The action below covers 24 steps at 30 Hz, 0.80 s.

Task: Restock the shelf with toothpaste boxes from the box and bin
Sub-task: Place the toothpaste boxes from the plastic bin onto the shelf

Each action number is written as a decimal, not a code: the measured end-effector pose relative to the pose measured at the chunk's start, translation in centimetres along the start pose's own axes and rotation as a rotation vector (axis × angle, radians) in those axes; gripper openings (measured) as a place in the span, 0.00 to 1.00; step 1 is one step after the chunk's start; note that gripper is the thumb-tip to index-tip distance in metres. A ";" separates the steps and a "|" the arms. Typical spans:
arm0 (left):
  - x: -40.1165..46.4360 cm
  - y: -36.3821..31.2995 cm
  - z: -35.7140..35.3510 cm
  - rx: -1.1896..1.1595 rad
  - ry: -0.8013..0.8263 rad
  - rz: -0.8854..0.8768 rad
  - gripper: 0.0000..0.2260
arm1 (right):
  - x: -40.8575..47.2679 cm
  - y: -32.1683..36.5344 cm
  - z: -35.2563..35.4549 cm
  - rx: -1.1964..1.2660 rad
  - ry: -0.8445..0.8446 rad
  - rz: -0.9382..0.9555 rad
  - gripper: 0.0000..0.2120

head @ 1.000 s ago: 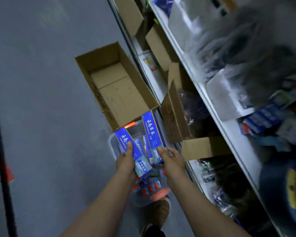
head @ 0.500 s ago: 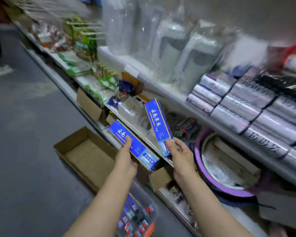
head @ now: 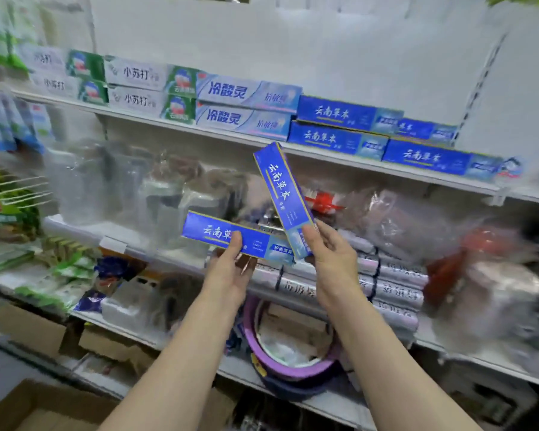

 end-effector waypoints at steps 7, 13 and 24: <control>-2.2 0.9 -14.4 -0.069 0.186 0.000 0.18 | 3.3 12.1 6.2 0.025 -0.096 0.175 0.08; -4.6 2.1 -24.1 -0.092 0.300 -0.001 0.13 | 5.7 21.3 11.8 -0.006 -0.200 0.360 0.10; -6.3 4.1 -36.2 -0.112 0.429 -0.009 0.15 | 9.6 30.9 21.6 -0.112 -0.371 0.503 0.20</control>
Point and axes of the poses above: each hand's wrist, its own x-axis towards the middle knuckle, its own z-axis out of the back of the hand, y = z × x, the point moved 8 cm from there along x, towards the middle knuckle, and after that the axes turned 14 degrees about x, right-handed, at the moved point
